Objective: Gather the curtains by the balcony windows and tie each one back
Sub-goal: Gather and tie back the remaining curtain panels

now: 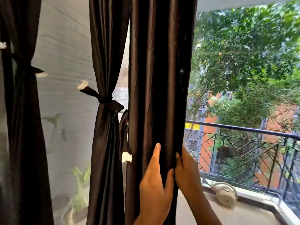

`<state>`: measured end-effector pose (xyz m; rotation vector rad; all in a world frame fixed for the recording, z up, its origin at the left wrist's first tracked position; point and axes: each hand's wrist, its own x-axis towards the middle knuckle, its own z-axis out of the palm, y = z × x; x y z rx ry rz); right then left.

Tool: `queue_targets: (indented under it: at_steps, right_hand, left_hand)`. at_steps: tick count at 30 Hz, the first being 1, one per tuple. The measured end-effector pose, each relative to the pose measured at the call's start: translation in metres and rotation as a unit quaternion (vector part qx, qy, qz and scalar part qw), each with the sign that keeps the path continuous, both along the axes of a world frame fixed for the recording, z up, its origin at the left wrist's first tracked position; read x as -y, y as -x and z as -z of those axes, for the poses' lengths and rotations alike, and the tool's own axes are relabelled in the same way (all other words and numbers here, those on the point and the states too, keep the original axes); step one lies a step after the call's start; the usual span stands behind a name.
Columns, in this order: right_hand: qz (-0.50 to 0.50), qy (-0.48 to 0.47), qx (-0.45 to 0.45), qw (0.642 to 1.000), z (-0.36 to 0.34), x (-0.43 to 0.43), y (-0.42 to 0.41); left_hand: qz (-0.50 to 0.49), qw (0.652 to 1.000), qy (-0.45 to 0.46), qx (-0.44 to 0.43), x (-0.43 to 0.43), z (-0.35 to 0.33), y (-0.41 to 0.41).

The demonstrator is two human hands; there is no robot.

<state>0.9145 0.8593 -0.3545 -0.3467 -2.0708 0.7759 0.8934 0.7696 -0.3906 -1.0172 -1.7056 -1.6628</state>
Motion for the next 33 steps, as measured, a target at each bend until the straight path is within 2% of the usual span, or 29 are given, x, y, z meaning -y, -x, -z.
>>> queue_targets:
  at_steps: [8, 13, 15, 17, 22, 23, 25, 27, 29, 31, 33]
  right_hand:
    - [-0.110, 0.051, -0.026, 0.992, -0.004, -0.004, -0.017]
    - [-0.118, 0.038, -0.013, 0.992, -0.003, -0.006, -0.019]
    - [-0.147, 0.051, -0.023, 0.988, -0.002, -0.004, -0.019]
    - [-0.173, 0.055, -0.029, 0.983, 0.001, 0.000, -0.020]
    - [-0.108, 0.052, -0.042, 0.992, 0.006, -0.006, -0.014]
    - [-0.087, 0.051, -0.043, 0.994, 0.007, -0.009, -0.013]
    - [-0.047, 0.030, -0.033, 0.998, 0.008, -0.016, -0.012]
    - [-0.013, 0.004, -0.028, 1.000, 0.011, -0.022, -0.011]
    - [0.004, -0.016, -0.033, 0.999, 0.012, -0.024, -0.011]
    - [0.012, -0.024, -0.035, 0.999, 0.013, -0.023, -0.011]
    - [0.013, -0.023, -0.035, 0.999, 0.014, -0.021, -0.009]
  left_hand:
    - [-0.087, 0.988, 0.096, 0.080, -0.022, 0.009, -0.022]
    - [-0.201, 0.976, 0.084, -0.004, -0.021, 0.002, -0.027]
    - [-0.194, 0.977, 0.083, -0.018, -0.021, 0.003, -0.030]
    - [-0.159, 0.985, 0.070, 0.010, -0.021, 0.005, -0.035]
    - [-0.111, 0.991, 0.071, -0.015, -0.017, 0.010, -0.035]
    - [-0.137, 0.987, 0.064, -0.047, -0.013, 0.009, -0.034]
    - [-0.211, 0.975, -0.021, -0.072, -0.004, 0.008, -0.028]
    - [-0.259, 0.956, -0.132, -0.035, 0.005, 0.002, -0.019]
    - [-0.264, 0.942, -0.206, 0.023, 0.013, -0.006, -0.009]
    - [-0.291, 0.933, -0.203, 0.061, 0.019, -0.012, 0.000]
    - [-0.308, 0.931, -0.162, 0.110, 0.020, -0.013, 0.009]
